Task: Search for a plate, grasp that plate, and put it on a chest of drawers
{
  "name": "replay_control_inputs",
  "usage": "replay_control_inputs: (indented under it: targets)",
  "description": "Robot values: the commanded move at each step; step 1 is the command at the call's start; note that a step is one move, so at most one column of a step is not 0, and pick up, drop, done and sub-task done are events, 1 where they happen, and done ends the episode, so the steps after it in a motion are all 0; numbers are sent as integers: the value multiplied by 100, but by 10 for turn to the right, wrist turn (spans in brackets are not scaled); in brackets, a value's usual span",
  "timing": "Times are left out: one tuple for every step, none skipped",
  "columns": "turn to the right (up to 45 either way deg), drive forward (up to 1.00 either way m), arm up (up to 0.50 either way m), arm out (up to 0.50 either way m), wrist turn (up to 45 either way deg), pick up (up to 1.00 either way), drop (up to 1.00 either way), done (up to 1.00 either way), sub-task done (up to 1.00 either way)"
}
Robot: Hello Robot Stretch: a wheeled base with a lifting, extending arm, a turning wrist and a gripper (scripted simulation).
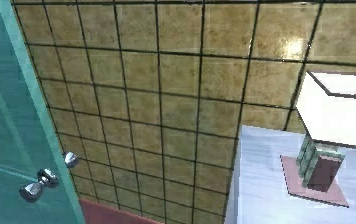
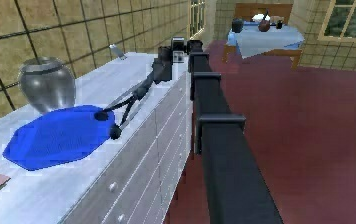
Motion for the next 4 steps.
replay_control_inputs:
  targets:
    - [0,0,0,0,390,0,0,0,0]
    - [0,0,-12,0,0,0,0,0,0]
    - [0,0,0,0,0,0,100,0,0]
    - [0,0,0,-10,0,0,0,0,0]
